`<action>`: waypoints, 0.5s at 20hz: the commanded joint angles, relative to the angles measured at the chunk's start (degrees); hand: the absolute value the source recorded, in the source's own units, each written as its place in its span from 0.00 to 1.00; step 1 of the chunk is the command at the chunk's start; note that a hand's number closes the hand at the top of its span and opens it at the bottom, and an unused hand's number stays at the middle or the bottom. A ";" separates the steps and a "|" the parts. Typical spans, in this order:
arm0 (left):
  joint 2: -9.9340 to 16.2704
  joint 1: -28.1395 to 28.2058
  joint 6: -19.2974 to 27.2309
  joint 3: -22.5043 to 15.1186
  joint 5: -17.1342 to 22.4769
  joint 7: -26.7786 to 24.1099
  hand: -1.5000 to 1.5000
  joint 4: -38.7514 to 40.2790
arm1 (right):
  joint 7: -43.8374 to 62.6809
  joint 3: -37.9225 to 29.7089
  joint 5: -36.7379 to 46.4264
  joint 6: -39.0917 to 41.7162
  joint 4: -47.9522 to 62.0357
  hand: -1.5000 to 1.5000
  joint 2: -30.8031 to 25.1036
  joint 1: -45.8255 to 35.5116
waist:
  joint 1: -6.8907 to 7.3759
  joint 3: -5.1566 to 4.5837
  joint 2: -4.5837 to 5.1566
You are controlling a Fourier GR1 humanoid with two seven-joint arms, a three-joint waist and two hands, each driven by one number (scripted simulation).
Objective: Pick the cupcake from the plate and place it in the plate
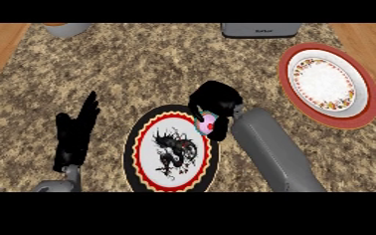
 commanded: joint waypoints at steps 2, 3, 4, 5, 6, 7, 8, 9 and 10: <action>0.32 0.72 0.79 1.64 0.70 0.25 0.50 -0.35 | 17.69 -17.58 -1.89 -10.04 3.44 1.00 -6.94 2.00 | -3.71 0.10 0.40; 0.17 0.94 0.89 1.26 0.42 0.03 0.50 -0.86 | 21.62 -19.60 -0.93 -12.66 2.90 1.00 -8.14 0.68 | -2.91 0.03 -0.02; -0.97 2.30 1.25 -0.06 -0.31 -0.54 0.50 -0.39 | 25.02 -21.36 -0.71 -16.01 2.17 1.00 -7.59 0.79 | -2.29 0.00 -0.10; -1.11 2.39 1.10 0.03 -0.18 -1.26 0.50 0.27 | 27.67 -22.82 -0.38 -18.05 1.25 1.00 -7.87 -0.21 | -1.55 -0.08 -0.08; 0.80 1.86 -1.03 0.71 1.01 -0.02 0.50 -1.17 | 28.83 -23.81 0.78 -21.01 2.01 1.00 -9.19 0.03 | -0.19 0.00 0.10; 0.01 0.13 -0.09 0.40 0.32 0.07 0.50 -0.50 | 30.49 -24.12 0.91 -23.04 0.39 1.00 -8.01 0.51 | -0.44 -0.03 0.00; -0.32 0.16 1.00 -1.14 -1.43 1.78 0.50 -2.37 | 31.89 -23.83 2.15 -25.58 -0.40 1.00 -7.41 1.17 | 0.14 0.01 -0.10; -1.71 1.39 1.03 -0.99 -0.82 -1.14 0.50 -0.37 | 32.64 -24.27 1.53 -25.50 -3.25 1.00 -7.34 1.36 | 0.04 -0.07 -0.17; -0.39 0.49 0.25 -0.55 -0.61 1.07 0.50 -0.85 | 32.54 -26.17 1.15 -27.91 -3.98 1.00 -8.48 0.11 | 0.21 -0.03 -0.11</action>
